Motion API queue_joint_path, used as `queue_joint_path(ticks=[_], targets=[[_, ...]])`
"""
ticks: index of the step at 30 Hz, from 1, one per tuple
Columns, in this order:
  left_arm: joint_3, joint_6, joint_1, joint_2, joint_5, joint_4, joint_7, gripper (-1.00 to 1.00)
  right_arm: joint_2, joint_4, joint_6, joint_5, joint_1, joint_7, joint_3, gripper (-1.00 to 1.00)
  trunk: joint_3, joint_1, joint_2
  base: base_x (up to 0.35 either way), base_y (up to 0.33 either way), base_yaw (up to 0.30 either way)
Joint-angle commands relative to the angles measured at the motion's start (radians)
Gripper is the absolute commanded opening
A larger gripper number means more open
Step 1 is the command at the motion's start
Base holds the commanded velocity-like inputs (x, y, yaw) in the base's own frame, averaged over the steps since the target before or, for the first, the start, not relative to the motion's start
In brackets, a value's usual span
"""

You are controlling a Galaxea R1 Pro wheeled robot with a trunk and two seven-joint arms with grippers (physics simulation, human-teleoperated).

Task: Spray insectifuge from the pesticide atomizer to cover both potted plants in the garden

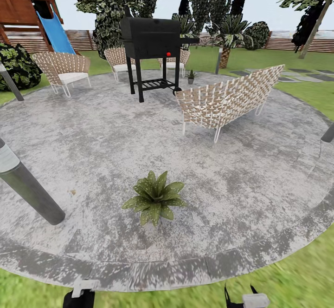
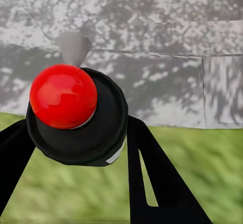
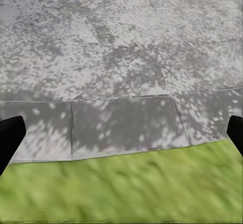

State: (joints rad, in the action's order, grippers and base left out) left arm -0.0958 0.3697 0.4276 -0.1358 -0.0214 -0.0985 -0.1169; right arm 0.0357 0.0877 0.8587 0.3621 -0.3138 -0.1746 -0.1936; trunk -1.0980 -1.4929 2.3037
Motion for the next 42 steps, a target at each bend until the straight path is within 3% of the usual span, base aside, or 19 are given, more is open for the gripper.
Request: queue_joint_path(ticks=[1,12,42], targets=[[-0.008,0.003,0.001,0.0,-0.002,0.001,-0.007,-1.0,-0.001,-0.004,0.002,0.011,-0.001,-0.005,-0.006,1.0,-0.001,0.0,0.0,0.0,0.0,0.0],[-0.008,0.003,-0.003,-0.007,-0.002,0.002,-0.007,-1.0,-0.01,-0.061,-0.001,0.012,0.007,-0.006,-0.006,1.0,-0.001,0.0,0.0,0.0,0.0,0.0],[-0.007,0.006,-0.006,-0.005,-0.003,-0.002,-0.007,-1.0,-0.01,-0.063,-0.001,0.012,0.01,-0.006,-0.006,1.0,-0.001,0.0,0.0,0.0,0.0,0.0]])
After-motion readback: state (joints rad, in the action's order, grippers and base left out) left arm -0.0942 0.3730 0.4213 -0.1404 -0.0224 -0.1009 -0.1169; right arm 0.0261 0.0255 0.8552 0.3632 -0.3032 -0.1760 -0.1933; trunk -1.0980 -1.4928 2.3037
